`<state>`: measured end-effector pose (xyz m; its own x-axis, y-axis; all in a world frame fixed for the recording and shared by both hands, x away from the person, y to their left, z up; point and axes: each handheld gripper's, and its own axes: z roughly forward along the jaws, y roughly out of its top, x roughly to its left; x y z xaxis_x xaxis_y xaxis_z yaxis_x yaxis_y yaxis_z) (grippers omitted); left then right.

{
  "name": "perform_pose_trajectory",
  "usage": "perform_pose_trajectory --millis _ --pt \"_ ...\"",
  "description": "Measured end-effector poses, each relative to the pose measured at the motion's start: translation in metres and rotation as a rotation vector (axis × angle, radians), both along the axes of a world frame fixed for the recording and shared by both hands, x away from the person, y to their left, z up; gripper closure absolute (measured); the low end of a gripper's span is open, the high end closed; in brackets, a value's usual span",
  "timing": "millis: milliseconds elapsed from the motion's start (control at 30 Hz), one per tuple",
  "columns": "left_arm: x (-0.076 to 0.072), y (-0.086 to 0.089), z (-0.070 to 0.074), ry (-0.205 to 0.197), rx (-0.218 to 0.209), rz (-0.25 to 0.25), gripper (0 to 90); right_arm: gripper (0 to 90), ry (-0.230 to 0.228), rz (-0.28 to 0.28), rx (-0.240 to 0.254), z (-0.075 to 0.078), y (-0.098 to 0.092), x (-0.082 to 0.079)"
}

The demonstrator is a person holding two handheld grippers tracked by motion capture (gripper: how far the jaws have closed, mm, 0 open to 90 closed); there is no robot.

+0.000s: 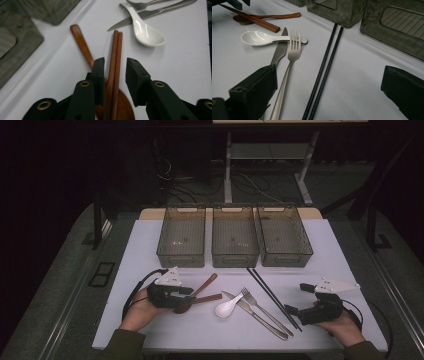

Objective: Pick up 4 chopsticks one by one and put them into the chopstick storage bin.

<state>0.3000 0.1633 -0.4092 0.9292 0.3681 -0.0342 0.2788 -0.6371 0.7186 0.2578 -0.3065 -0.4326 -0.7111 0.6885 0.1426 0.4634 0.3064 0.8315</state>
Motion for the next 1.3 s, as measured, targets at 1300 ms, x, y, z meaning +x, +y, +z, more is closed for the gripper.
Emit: perform_pose_trajectory --millis 1300 --pt "0.006 0.013 -0.014 0.045 0.053 0.031 80.2 0.8 -0.001 0.003 -0.002 0.000 0.000 -0.001"
